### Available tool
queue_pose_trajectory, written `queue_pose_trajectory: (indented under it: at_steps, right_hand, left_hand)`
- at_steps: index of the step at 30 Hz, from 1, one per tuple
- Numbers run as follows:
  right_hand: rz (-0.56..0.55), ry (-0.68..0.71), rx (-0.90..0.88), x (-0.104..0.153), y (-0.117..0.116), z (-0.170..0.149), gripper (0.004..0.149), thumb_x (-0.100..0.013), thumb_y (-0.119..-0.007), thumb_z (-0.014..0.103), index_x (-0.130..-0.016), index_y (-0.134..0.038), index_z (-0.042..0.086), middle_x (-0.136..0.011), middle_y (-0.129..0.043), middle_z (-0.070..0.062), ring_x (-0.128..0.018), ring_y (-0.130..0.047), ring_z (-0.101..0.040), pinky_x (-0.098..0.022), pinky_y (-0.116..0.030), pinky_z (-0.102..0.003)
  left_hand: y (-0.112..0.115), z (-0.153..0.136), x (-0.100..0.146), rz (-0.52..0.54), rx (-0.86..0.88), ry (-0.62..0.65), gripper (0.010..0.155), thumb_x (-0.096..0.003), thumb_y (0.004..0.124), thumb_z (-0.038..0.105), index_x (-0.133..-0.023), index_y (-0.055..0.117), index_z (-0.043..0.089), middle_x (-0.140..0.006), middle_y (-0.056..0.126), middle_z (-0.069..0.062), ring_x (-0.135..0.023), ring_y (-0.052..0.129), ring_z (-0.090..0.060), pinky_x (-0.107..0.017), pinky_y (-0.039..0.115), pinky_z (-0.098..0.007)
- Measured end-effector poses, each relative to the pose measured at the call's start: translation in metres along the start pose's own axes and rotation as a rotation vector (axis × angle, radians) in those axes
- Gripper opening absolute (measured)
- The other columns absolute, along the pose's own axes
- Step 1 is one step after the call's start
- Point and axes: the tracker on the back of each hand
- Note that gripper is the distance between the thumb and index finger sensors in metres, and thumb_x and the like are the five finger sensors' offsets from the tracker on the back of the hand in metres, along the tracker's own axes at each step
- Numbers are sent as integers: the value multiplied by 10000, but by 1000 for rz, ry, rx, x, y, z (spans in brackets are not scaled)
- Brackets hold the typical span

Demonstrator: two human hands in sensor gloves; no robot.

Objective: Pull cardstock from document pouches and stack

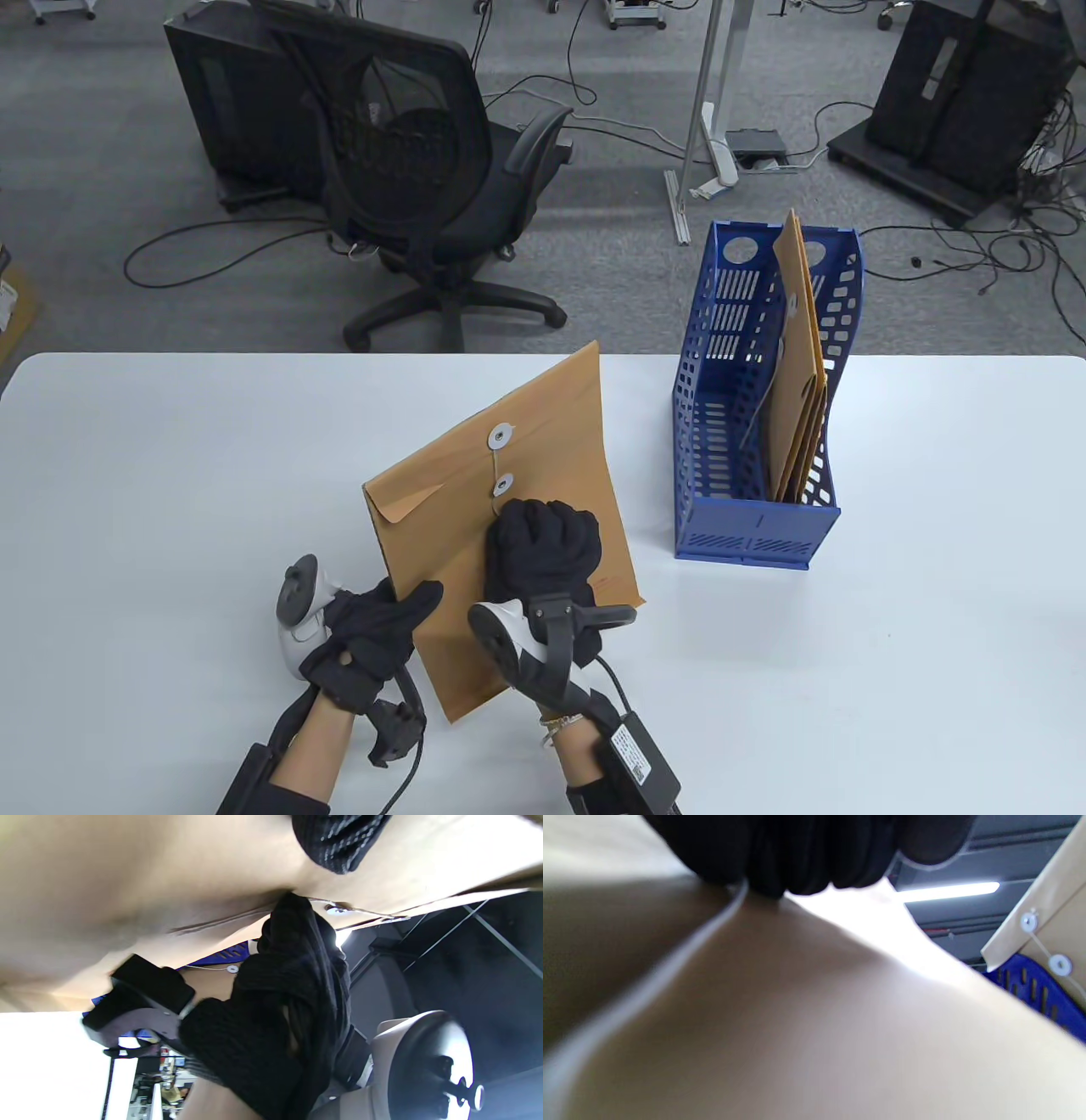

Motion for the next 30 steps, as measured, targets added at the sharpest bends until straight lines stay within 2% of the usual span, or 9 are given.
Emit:
queue_pose_trajectory:
  at_steps: [4, 7, 13, 17, 20, 24, 27, 30]
  right_hand:
    - [69, -11, -168, -7, 9, -2, 392, -531, -729, 382, -766, -818, 81, -733, -832, -130, -722, -799, -356, -586, -679, -575]
    - [64, -8, -252, -11, 25, 3, 389, -539, -726, 373, -779, -822, 82, -743, -835, -128, -727, -800, -355, -596, -677, -571]
    - [-114, -23, -127, -18, 51, -13, 392, -544, -709, 365, -787, -820, 78, -747, -833, -134, -723, -802, -361, -587, -681, -574]
    - [-120, -119, -193, -23, 54, -35, 393, -545, -702, 340, -785, -818, 50, -746, -823, -162, -720, -784, -387, -580, -659, -594]
    - [-118, -149, -161, -24, 52, -47, 394, -544, -694, 324, -782, -818, 36, -744, -818, -177, -715, -778, -404, -573, -649, -606]
    - [-30, -164, -159, -26, 40, -49, 394, -538, -697, 291, -779, -823, 6, -745, -811, -209, -715, -759, -437, -571, -621, -631]
    - [111, -144, -109, -27, 30, -46, 393, -543, -694, 291, -787, -823, 11, -757, -807, -208, -729, -753, -438, -582, -616, -632]
    - [195, -110, -130, -26, 20, -37, 391, -540, -702, 281, -782, -832, 3, -755, -811, -216, -728, -752, -447, -584, -610, -640]
  left_hand:
    - [1, 3, 2, 93, 0, -13, 499, -547, 707, 419, -1035, 603, 429, -1091, 772, -25, -965, 824, -287, -653, 721, -493]
    - [0, 2, 2, 70, -27, -18, 497, -550, 706, 418, -1036, 604, 428, -1091, 771, -29, -965, 823, -286, -655, 721, -491]
    - [-1, 2, 2, 4, -56, -23, 488, -536, 724, 418, -1019, 657, 409, -1055, 826, -32, -928, 870, -280, -631, 744, -486]
    - [-3, 2, 1, -43, -71, -33, 485, -532, 727, 427, -1013, 670, 405, -1031, 858, -15, -900, 906, -253, -621, 762, -470]
    - [-5, 1, 1, -41, -24, -25, 485, -529, 730, 428, -1011, 679, 400, -1025, 867, -19, -893, 912, -256, -616, 765, -471]
    - [-9, 1, 3, -44, -16, -38, 491, -535, 716, 439, -1021, 663, 395, -1029, 861, -21, -893, 910, -255, -615, 768, -461]
    - [-13, -1, 5, -12, 40, -20, 492, -539, 709, 440, -1026, 654, 395, -1035, 851, -24, -899, 902, -257, -620, 763, -459]
    - [-17, -1, 8, 16, 60, -11, 492, -543, 703, 440, -1030, 641, 400, -1044, 837, -29, -906, 894, -254, -626, 757, -456]
Point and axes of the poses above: the tracker on the back of each hand, its own z axis roughly to the thumb side, its own x axis roughly from the fingertips to the wrist, y = z × x
